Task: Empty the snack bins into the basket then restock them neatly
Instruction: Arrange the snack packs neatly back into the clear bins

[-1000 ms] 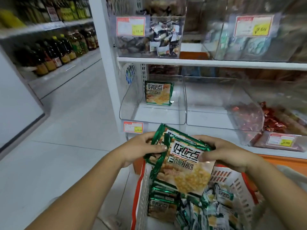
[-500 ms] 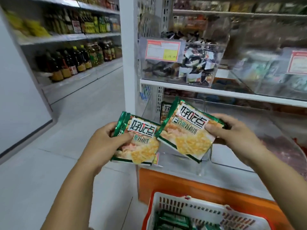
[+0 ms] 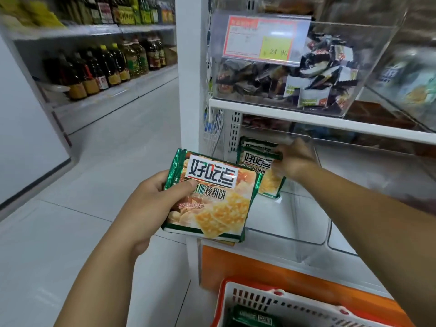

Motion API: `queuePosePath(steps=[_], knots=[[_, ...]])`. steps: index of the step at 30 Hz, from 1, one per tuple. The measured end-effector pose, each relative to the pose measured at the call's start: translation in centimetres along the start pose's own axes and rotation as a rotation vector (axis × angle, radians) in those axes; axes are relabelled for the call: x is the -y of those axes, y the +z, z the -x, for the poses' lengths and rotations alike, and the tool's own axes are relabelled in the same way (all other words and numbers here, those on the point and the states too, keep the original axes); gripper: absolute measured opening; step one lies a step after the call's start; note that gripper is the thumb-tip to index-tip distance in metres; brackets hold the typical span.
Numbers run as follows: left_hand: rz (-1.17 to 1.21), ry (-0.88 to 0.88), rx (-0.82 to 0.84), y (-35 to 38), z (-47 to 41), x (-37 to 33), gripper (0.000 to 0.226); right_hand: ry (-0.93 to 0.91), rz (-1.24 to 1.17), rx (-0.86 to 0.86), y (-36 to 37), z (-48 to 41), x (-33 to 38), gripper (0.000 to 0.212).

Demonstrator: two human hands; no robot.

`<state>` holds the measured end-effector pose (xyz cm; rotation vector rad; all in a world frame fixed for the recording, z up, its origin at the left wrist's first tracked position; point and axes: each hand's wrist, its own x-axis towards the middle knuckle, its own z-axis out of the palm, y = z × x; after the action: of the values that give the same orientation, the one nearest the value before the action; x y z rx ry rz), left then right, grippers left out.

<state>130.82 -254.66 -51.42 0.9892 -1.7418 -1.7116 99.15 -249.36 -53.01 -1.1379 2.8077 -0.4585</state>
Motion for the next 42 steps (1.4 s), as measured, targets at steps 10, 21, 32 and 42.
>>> queuePosePath(steps=[10, 21, 32, 42], knots=[[0.049, -0.014, 0.133, 1.3, -0.4, 0.1, 0.022, -0.102, -0.583, 0.214, -3.9, 5.5, 1.9, 0.044], [-0.436, 0.236, -0.212, 2.0, -0.6, 1.9, 0.041, -0.186, -0.491, 0.149, -6.6, 7.6, -0.7, 0.046], [-0.512, 0.151, -0.173, 2.0, -1.2, 4.4, 0.035, -0.156, 0.239, 0.044, 0.8, 2.0, -0.1, 0.050], [-0.595, -0.010, -0.049, 2.0, 0.5, 6.5, 0.054, -0.425, -0.446, -0.555, -0.1, 14.9, 0.1, 0.022]])
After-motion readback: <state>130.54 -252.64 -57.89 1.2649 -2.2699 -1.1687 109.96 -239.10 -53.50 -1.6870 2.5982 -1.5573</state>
